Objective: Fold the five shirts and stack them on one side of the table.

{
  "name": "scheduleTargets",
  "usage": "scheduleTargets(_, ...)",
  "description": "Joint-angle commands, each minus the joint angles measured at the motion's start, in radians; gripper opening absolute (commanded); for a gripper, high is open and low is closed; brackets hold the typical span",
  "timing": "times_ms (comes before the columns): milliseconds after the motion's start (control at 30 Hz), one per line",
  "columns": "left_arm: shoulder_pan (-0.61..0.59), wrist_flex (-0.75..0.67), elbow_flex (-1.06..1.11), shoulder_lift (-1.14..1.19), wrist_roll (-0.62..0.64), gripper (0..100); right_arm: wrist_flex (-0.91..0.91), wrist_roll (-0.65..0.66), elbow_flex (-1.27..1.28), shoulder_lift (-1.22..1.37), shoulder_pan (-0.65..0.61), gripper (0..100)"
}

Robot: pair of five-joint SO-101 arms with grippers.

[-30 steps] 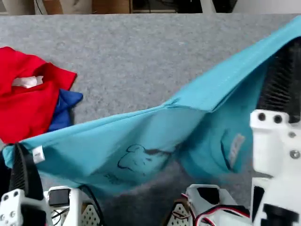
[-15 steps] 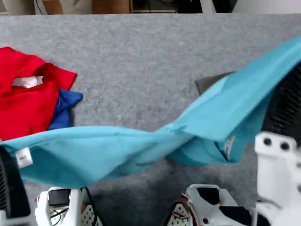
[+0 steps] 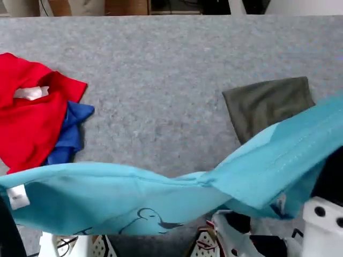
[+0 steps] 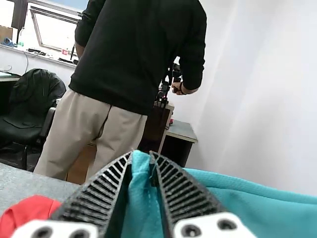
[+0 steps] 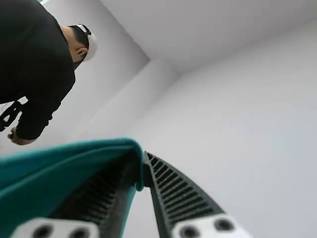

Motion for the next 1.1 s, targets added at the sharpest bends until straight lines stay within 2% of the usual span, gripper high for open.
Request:
scheduleTargets(0, 0.0, 0.002, 0.095, 0.039, -0.006, 2, 0.015, -0.014, 0.104, 0.053, -0.012, 0.1)
scheduleTargets(100, 0.0, -0.092, 0.261, 0.039, -0.005, 2, -0.006, -0.014, 0.243, 0.114, -0.013, 0.1)
scheduleTargets(200, 0.0, -0.264, 0.511, 0.039, -0.005, 2, -0.077, -0.048, 0.392, 0.186, -0.007, 0.1)
scheduleTargets(267, 0.002, -0.445, 0.729, 0.041, -0.005, 2, -0.152, -0.115, 0.501, 0.245, -0.005, 0.1)
scheduleTargets(433, 0.0, -1.039, 1.192, 0.114, -0.002, 2, -0.353, -0.176, 0.719, 0.414, -0.01, 0.1)
scheduleTargets(533, 0.0, -1.306, 1.286, 0.206, -0.002, 2, -0.47, -0.183, 0.78, 0.532, -0.012, 0.1)
scheduleTargets(600, 0.0, -1.402, 1.278, 0.28, -0.002, 2, -0.54, -0.183, 0.782, 0.613, -0.012, 0.1)
scheduleTargets(767, -0.005, -1.476, 1.142, 0.51, -0.002, 2, -0.641, -0.183, 0.739, 0.756, -0.028, 0.1)
scheduleTargets(900, -0.002, -1.475, 1.011, 0.673, -0.002, 2, -0.566, -0.183, 0.664, 0.791, -0.035, 0.1)
scheduleTargets(1067, 0.017, -1.407, 0.985, 0.728, -0.009, 2, -0.399, -0.183, 0.599, 0.794, -0.035, 0.1)
